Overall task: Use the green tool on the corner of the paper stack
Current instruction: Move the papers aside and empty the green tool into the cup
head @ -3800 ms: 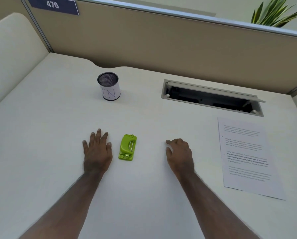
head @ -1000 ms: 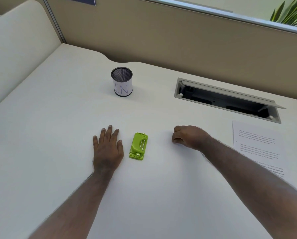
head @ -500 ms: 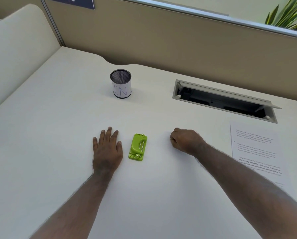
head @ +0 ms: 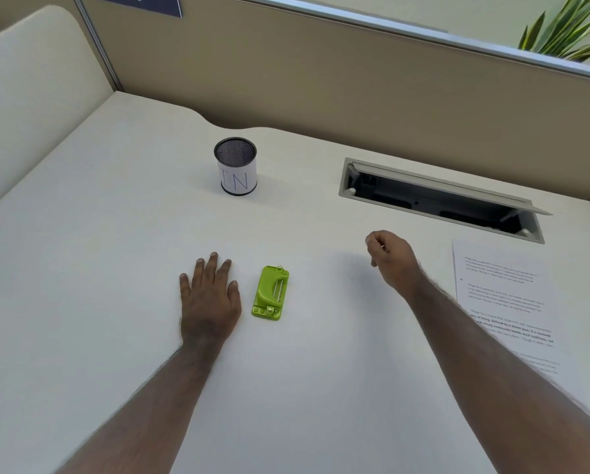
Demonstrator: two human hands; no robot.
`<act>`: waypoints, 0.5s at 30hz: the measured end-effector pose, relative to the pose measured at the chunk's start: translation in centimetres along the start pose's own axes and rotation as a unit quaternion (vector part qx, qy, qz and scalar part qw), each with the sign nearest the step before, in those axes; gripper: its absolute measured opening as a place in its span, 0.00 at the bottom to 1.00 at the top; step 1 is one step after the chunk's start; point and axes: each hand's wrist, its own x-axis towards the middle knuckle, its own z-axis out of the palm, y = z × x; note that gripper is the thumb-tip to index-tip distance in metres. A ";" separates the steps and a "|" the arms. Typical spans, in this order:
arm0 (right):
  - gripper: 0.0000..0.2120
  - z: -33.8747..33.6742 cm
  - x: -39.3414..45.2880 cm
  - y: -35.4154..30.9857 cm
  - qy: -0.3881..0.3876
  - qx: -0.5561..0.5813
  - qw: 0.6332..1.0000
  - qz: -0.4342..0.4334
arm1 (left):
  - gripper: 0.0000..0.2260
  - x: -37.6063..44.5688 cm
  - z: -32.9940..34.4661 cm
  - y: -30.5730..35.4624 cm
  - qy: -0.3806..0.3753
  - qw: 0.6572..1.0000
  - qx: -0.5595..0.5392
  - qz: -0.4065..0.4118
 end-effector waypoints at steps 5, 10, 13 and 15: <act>0.10 1.7 2.0 -4.7 0.008 0.039 0.999 -0.031 | 0.25 0.1 0.0 0.1 -0.007 1.000 0.009 -0.001; 0.11 4.4 5.1 -10.8 -0.002 0.054 0.995 -0.088 | 0.23 0.2 0.1 -0.1 -0.008 1.000 0.005 -0.004; 0.09 6.7 7.2 -14.1 -0.008 0.042 0.994 -0.103 | 0.24 0.2 0.0 0.0 -0.003 1.000 0.004 -0.002; 0.10 8.5 8.4 -15.9 -0.020 -0.001 0.994 -0.109 | 0.24 -0.1 0.1 0.1 -0.003 1.000 0.009 -0.001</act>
